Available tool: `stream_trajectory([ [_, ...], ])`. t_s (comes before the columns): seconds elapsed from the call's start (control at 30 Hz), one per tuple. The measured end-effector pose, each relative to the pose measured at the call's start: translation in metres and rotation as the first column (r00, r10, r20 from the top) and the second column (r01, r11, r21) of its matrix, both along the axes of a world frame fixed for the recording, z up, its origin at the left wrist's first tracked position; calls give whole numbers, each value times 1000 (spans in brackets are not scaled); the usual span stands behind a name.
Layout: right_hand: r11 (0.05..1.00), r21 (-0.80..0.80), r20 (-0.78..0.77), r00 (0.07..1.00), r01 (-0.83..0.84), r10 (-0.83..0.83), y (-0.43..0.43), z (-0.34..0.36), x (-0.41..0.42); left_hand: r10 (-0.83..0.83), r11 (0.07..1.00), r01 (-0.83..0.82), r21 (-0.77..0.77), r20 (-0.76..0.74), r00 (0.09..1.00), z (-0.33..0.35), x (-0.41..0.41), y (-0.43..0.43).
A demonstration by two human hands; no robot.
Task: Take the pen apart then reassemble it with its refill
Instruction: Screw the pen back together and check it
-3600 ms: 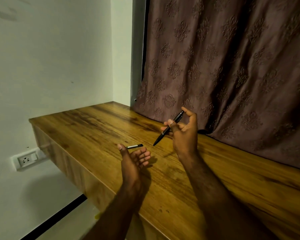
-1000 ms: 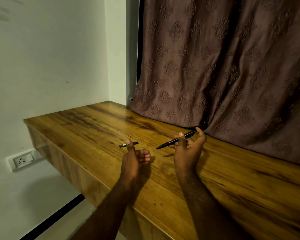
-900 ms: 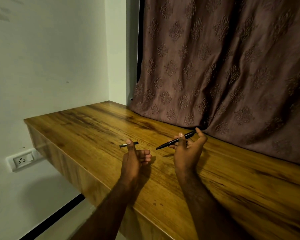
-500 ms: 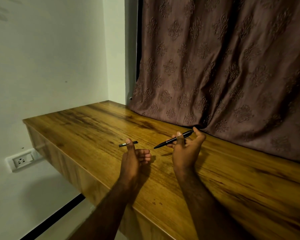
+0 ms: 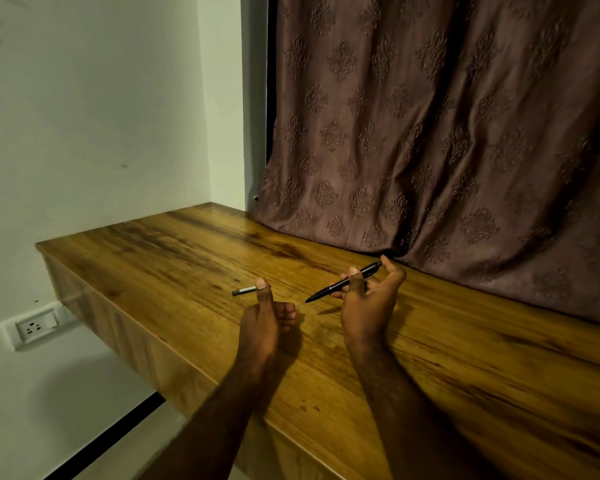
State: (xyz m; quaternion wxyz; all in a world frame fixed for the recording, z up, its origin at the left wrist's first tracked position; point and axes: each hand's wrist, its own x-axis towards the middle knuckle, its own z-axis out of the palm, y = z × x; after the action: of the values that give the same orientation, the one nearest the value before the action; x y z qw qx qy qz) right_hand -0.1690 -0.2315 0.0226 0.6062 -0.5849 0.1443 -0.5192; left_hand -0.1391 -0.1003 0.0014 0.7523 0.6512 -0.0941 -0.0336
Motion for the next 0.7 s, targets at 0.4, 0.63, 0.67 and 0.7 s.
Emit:
stream_trajectory([
  [0.4,1000,-12,-10,1000,-11,11,3,-1,-2,-21,1000,21,-6,14,1000,1,-2,1],
  [0.63,998,-56,-26,1000,-3,2,9,-1,-2,-48,998,46,-47,-36,998,2,-3,1],
  [0.67,998,-64,-31,1000,0,-2,10,-2,-2,-53,997,51,-53,-41,998,2,-2,0],
  [0.7,998,-70,-35,999,1,-3,11,-2,-2,-56,997,53,-62,-47,997,2,-2,0],
])
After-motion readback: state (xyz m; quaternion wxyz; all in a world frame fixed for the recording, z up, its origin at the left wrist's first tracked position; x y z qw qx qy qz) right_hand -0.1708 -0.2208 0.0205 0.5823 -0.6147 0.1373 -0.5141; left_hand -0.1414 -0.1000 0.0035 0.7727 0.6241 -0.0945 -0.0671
